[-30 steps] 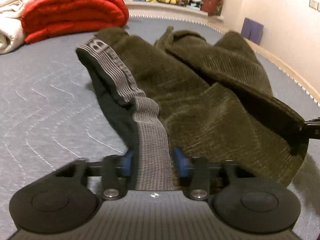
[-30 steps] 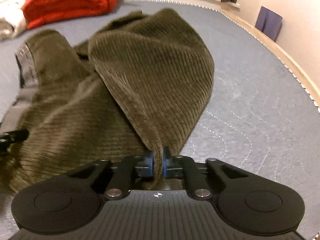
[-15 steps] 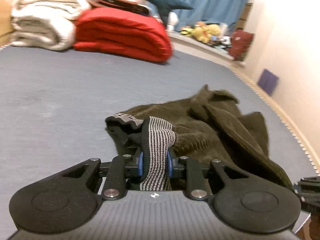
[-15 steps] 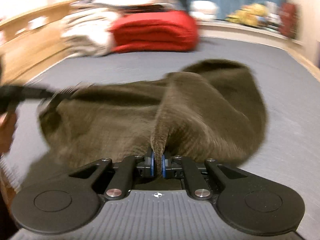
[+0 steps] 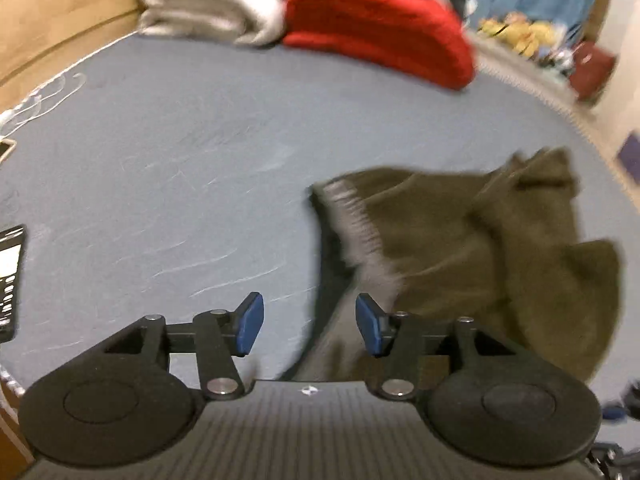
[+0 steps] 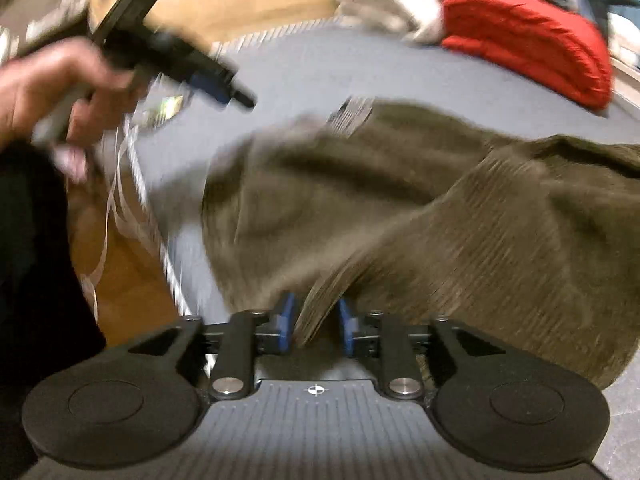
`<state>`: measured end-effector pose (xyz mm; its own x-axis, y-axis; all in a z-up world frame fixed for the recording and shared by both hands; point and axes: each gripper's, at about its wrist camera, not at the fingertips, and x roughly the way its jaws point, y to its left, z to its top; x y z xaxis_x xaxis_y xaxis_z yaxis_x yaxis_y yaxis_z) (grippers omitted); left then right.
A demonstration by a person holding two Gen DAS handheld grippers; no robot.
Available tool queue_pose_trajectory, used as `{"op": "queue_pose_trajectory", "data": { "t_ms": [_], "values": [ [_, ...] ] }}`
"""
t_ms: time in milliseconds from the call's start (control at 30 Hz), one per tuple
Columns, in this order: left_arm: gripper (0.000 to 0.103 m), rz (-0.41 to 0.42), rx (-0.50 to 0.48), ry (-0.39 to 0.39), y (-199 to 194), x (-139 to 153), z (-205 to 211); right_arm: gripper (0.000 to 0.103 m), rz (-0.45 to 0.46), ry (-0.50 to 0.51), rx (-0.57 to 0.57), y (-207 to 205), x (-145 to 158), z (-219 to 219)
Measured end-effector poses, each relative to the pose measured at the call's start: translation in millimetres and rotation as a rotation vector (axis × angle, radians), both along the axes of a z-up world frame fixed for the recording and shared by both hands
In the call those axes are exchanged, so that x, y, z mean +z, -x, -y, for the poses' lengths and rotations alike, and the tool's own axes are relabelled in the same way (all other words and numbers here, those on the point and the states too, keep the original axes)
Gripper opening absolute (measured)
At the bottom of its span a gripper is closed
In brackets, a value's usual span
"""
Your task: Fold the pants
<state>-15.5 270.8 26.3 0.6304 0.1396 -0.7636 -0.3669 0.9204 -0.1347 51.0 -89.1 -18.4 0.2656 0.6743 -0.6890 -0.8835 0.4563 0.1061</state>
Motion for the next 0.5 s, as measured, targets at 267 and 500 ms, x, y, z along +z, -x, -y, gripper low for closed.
{"op": "queue_pose_trajectory", "data": {
  "t_ms": [267,500],
  "values": [
    [0.013,0.147,-0.361,-0.017,-29.6,40.9,111.1,0.057,-0.064,-0.269,-0.447,-58.1,26.7,73.1],
    [0.013,0.200,-0.408,0.210,-119.0,-13.1,137.3,0.056,0.102,-0.290,-0.688,-68.7,19.9,106.7]
  ]
}}
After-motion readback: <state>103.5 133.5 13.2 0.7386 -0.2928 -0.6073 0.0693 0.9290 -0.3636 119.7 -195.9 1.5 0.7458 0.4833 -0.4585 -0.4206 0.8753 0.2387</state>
